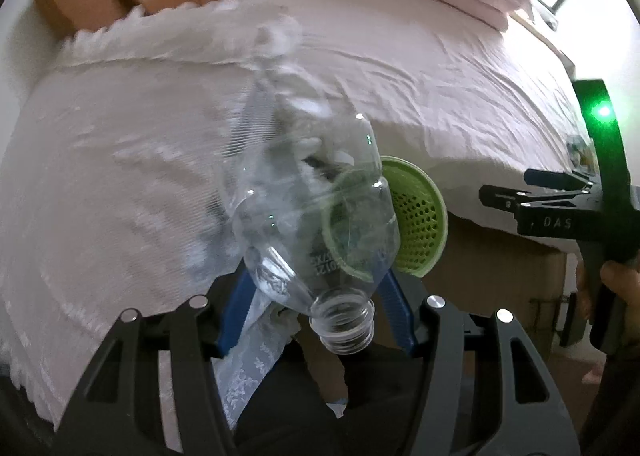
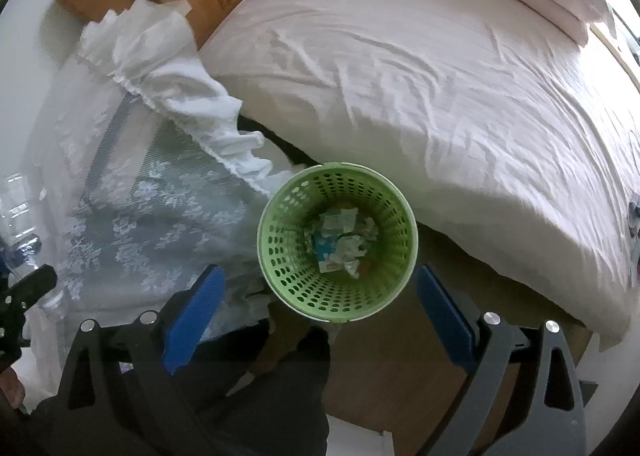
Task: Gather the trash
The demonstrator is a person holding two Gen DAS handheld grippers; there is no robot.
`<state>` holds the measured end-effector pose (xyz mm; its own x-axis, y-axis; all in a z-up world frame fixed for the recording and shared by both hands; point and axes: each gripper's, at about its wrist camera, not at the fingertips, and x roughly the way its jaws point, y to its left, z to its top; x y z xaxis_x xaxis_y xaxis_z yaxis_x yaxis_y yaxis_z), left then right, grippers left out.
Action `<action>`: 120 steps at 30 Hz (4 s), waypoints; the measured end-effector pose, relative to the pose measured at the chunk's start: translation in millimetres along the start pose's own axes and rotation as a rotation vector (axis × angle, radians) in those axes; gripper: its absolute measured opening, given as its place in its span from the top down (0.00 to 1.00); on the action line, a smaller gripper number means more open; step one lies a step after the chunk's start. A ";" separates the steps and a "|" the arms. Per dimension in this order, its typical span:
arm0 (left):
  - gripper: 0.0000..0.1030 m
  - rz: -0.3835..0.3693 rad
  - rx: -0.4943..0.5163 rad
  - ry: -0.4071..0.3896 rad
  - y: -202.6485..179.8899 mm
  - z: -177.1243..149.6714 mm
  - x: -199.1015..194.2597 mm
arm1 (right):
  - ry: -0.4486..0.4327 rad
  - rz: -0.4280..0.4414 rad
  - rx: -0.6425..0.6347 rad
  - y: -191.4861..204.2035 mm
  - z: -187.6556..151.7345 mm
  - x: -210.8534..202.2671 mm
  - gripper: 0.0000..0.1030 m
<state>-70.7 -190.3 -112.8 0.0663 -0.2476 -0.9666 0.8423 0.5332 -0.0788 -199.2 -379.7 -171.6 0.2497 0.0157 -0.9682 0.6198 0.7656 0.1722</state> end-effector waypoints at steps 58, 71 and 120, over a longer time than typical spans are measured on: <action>0.08 0.513 -0.486 -0.410 165.6 -48.1 -161.4 | -0.213 0.139 -0.380 173.0 46.1 -60.4 0.03; 0.08 0.635 -0.723 -0.596 235.3 -79.7 -272.6 | -0.579 0.237 -0.568 316.7 77.4 -206.4 0.02; 0.08 0.544 -0.754 -0.558 239.0 -87.8 -249.5 | -0.489 0.216 -0.622 350.4 56.8 -177.1 0.02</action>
<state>67.1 69.9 88.1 0.7264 -0.0594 -0.6847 0.0938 0.9955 0.0131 16.0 -150.8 70.5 0.7012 0.0312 -0.7123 0.0311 0.9968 0.0743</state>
